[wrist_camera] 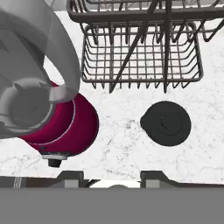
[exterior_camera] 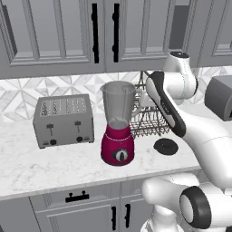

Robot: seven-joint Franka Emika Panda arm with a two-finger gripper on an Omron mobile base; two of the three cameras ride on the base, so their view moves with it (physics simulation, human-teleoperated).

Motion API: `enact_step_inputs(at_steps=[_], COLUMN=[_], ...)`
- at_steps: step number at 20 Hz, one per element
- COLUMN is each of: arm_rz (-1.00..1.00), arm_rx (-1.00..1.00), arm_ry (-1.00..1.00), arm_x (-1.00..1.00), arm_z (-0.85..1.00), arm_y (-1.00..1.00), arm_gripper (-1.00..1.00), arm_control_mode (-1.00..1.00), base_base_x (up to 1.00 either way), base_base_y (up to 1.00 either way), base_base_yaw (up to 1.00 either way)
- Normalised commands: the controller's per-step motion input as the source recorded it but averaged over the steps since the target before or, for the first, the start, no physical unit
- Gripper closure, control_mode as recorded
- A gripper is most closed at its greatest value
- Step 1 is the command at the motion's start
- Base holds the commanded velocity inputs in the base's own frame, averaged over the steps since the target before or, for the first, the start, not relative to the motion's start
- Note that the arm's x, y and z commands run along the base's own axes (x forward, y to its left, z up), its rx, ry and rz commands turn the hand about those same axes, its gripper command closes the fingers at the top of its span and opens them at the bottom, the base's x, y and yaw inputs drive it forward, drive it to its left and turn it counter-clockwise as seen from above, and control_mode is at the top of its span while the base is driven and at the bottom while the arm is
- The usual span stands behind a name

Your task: Close the lid blender by securely placing the lid on top.

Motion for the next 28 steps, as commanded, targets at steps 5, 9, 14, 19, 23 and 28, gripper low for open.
enact_step_inputs(at_steps=[5, 9, 14, 19, 23, 28], arm_rz=[-0.01, 0.0, -0.09, -0.13, -0.03, -0.01], arm_rx=[-0.01, 0.03, 0.08, 0.01, 0.0, 0.0], arm_ry=[0.02, 0.05, 0.08, 0.22, 0.11, 0.05], arm_x=[-0.13, -0.03, -0.03, 0.24, 0.31, 0.29], arm_z=[-0.14, -0.49, -0.92, -1.0, -0.88, -0.47], arm_y=[0.0, -0.37, -1.0, -0.68, -0.06, -0.02], arm_gripper=[-1.0, -1.0, -1.0, -1.0, -1.0, -1.0], arm_control_mode=[-1.0, -1.0, -1.0, -1.0, -1.0, -1.0], base_base_x=[0.0, 0.0, 0.0, 0.0, 0.0, 0.0], base_base_y=[0.0, 0.0, 0.0, 0.0, 0.0, 0.0], base_base_yaw=[0.0, 0.0, 0.0, 0.0, 0.0, 0.0])
